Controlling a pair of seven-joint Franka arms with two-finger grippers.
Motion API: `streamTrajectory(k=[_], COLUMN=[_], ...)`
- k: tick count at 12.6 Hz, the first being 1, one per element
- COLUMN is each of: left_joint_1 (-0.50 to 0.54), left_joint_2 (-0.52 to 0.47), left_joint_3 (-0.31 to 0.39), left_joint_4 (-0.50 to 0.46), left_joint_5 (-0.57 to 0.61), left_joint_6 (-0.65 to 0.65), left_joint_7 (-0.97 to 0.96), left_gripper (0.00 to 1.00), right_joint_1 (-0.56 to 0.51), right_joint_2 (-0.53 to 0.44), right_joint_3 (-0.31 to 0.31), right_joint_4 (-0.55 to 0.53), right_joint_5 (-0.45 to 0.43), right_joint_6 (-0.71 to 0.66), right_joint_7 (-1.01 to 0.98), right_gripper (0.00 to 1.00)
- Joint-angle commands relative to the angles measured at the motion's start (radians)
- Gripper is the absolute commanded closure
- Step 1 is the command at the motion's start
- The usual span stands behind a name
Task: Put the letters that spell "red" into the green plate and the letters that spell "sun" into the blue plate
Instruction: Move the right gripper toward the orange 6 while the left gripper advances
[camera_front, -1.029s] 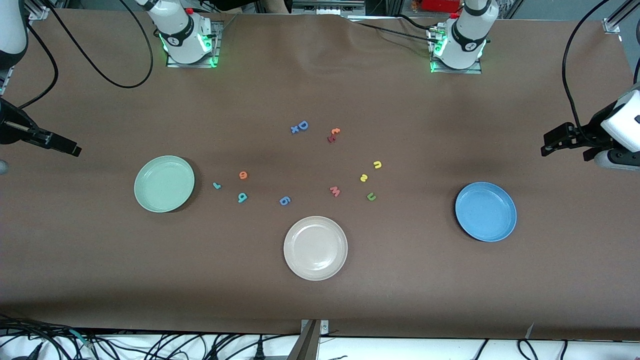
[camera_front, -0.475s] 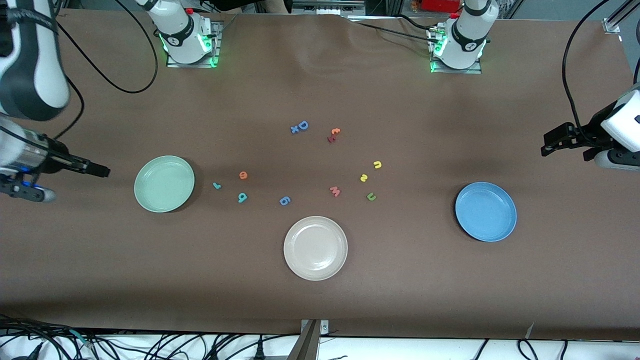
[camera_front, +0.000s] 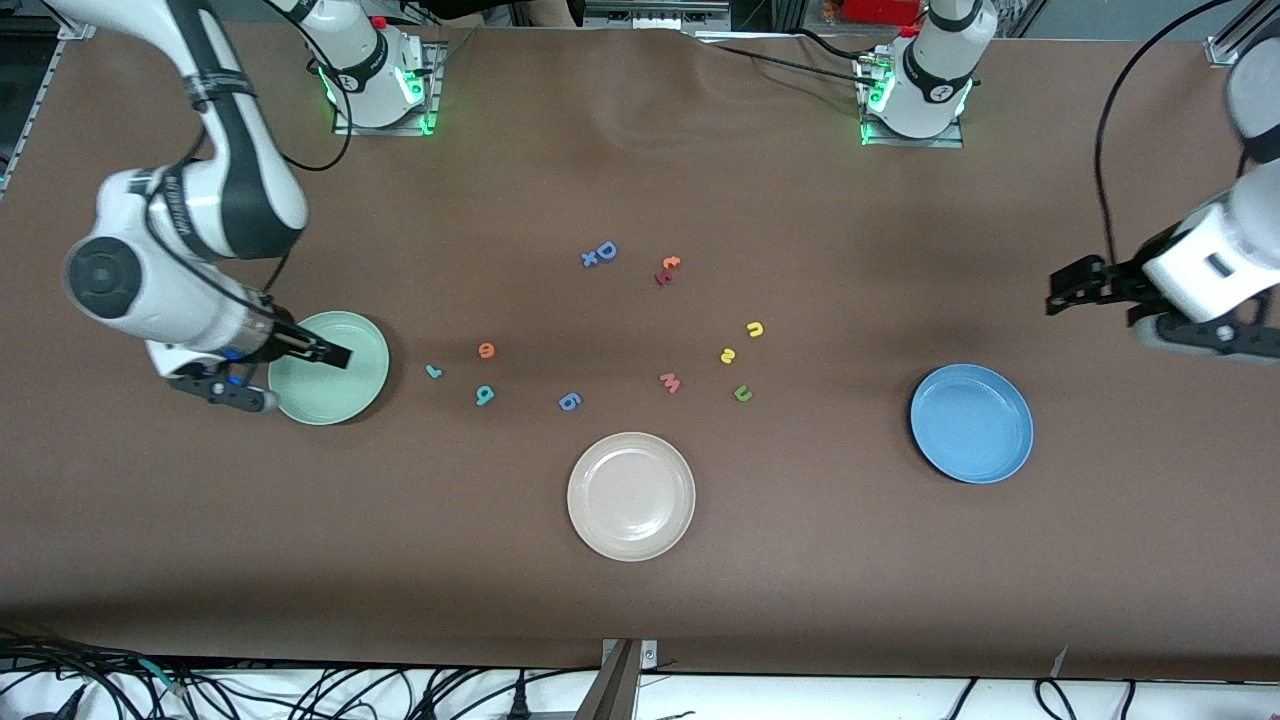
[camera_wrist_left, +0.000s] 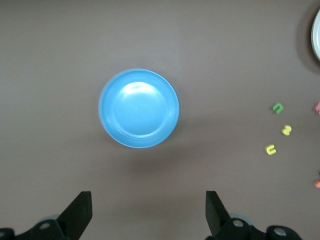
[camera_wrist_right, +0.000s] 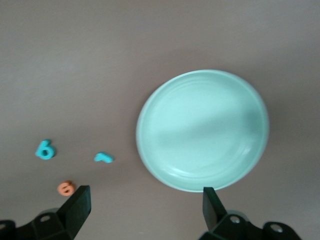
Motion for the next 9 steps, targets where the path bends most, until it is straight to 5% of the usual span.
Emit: streamTrajectory(k=[1, 9], left_joint_1=[-0.003, -0.097], left_joint_2=[0.081, 0.270], left_joint_3=[-0.037, -0.096], left_joint_4=[0.015, 0.010], left_joint_5=[-0.012, -0.084], left_joint_6=[-0.001, 0.129], left_joint_7=[-0.001, -0.068], left_gripper=[0.00, 0.00], right_joint_1=[0.089, 0.274], right_joint_2=[0.053, 0.216], right_joint_3=[-0.002, -0.003], right_joint_4=[-0.002, -0.007], right_joint_5=[0.001, 0.001], right_joint_6=[0.067, 0.263], right_joint_7=[0.104, 0.374], right_gripper=[0.01, 0.01])
